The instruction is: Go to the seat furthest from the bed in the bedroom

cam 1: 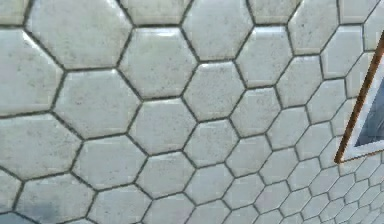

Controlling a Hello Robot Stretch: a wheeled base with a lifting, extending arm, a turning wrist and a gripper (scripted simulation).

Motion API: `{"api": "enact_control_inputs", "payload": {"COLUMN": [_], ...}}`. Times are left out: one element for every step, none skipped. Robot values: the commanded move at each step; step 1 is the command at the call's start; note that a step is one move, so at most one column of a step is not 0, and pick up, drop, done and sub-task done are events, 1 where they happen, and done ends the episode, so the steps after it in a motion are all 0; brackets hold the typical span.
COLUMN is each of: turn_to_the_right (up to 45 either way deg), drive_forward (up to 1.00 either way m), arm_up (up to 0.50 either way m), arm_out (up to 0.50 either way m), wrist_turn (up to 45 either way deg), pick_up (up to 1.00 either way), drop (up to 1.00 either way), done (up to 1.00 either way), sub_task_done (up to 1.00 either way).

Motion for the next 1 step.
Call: {"api": "enact_control_inputs", "payload": {"turn_to_the_right": [0.0], "drive_forward": [0.15], "arm_up": [0.0], "arm_out": [0.0], "wrist_turn": [0.0], "pick_up": [0.0], "drop": [0.0], "done": [0.0], "sub_task_done": [0.0]}}
